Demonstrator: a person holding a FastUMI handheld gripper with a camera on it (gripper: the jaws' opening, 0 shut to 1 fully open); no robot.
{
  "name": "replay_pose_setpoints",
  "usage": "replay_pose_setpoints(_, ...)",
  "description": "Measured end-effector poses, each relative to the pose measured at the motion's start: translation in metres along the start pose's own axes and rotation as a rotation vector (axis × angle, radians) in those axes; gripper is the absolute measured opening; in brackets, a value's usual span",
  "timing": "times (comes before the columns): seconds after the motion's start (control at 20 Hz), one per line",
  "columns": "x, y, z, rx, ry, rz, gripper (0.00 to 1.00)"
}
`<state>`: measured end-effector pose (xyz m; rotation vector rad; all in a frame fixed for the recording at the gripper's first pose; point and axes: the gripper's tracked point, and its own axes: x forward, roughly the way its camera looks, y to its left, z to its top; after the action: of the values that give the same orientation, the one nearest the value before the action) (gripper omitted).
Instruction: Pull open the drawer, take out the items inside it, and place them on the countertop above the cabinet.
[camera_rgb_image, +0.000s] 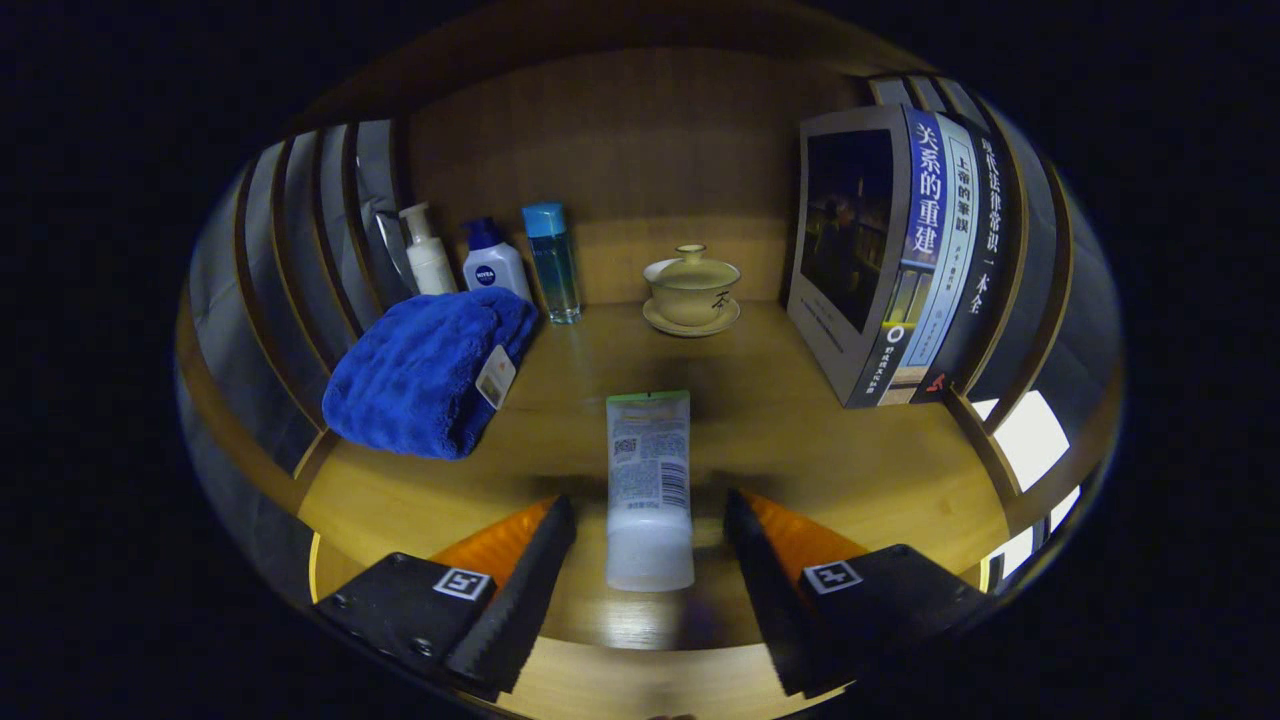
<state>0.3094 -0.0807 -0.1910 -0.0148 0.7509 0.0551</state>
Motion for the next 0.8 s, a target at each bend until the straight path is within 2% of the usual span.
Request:
replay_pose_setpoints(0.15,-0.016,0.011,0.004,-0.011,-0.032,0.016,1.0)
replay_pose_setpoints(0.3,-0.047,0.015,0.023,-0.022,-0.141,-0.032,1.0)
replay_pose_setpoints(0.45,-0.093,0.032,0.04,-0.064,-0.279,0.004,0.99)
replay_pose_setpoints(0.6,-0.141,0.033,0.039,-0.089,-0.363,0.031,1.0)
replay_pose_setpoints(0.8,-0.199,0.02,0.026,-0.131,-0.445,0.015,1.0)
